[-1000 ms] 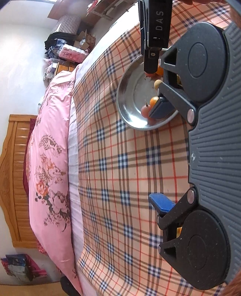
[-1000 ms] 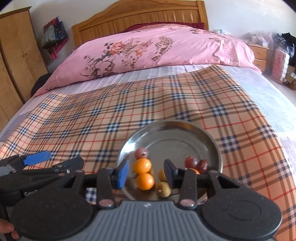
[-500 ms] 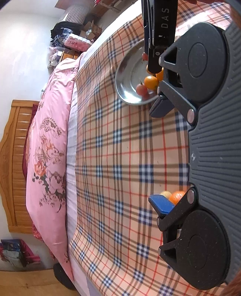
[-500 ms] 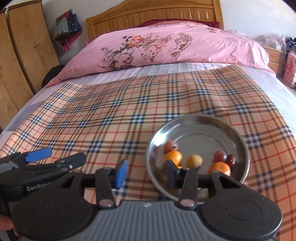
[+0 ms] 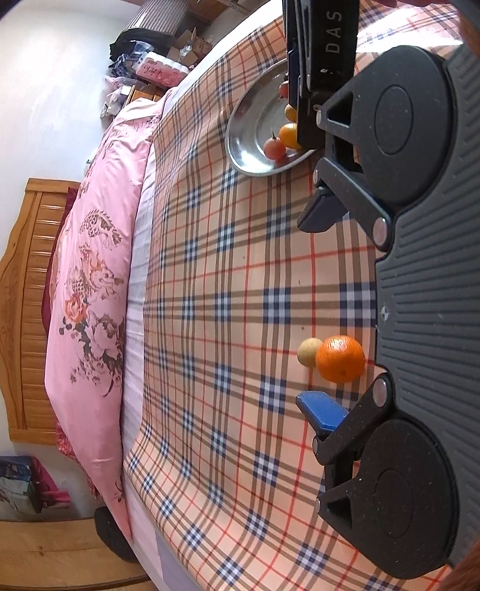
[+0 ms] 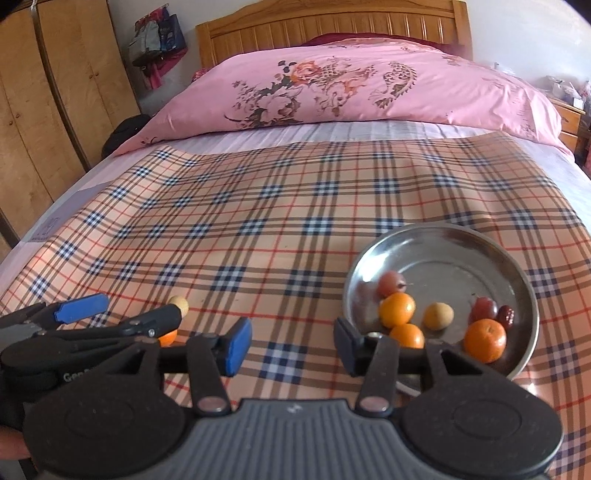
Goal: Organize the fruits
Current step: 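Open the right tool over the plate while the left tool moves back toward the mandarin, then grasp the mandarin with the left tool while the right tool grasps a yellow round fruit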
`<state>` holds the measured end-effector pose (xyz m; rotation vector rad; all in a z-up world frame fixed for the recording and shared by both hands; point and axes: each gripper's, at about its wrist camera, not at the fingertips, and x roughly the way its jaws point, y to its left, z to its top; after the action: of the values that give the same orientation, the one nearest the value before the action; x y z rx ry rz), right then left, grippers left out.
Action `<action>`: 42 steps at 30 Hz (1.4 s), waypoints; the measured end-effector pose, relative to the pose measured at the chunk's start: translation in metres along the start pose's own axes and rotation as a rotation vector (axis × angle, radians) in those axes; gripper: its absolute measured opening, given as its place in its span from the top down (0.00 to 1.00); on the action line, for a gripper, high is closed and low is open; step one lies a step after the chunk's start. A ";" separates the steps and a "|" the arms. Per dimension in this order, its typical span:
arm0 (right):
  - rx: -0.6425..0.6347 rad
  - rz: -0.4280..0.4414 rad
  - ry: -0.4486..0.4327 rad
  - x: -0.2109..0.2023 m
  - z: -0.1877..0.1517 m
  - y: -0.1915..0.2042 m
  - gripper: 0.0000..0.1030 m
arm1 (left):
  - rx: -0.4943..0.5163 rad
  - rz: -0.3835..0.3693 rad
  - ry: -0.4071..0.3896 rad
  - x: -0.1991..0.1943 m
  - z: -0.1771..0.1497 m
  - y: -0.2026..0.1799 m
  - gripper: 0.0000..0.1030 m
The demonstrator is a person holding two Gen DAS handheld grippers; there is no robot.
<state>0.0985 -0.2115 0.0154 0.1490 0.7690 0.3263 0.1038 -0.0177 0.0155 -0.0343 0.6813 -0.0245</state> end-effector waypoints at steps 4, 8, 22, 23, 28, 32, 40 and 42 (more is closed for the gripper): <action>-0.016 0.006 0.010 0.004 -0.001 0.009 0.53 | -0.012 0.005 0.000 -0.004 -0.001 0.007 0.00; -0.025 0.014 0.014 0.008 0.000 0.015 0.52 | -0.020 0.007 0.001 -0.003 -0.002 0.012 0.00; -0.049 0.031 0.048 0.027 -0.006 0.032 0.47 | -0.079 0.048 0.055 0.014 -0.021 0.052 0.00; -0.049 0.032 0.053 0.029 -0.007 0.033 0.47 | -0.082 0.052 0.061 0.017 -0.024 0.055 0.00; -0.054 0.042 0.069 0.037 -0.011 0.034 0.46 | -0.078 0.069 0.093 0.030 -0.034 0.066 0.00; -0.047 0.047 0.081 0.044 -0.012 0.033 0.46 | -0.079 0.069 0.108 0.045 -0.035 0.067 0.00; -0.048 0.046 0.093 0.055 -0.011 0.031 0.45 | -0.057 0.036 0.132 0.075 -0.032 0.059 0.07; -0.052 0.044 0.099 0.058 -0.010 0.032 0.45 | -0.056 0.031 0.125 0.079 -0.033 0.058 0.28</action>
<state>0.1231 -0.1617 -0.0221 0.1020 0.8550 0.3975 0.1450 0.0366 -0.0615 -0.0767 0.8075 0.0223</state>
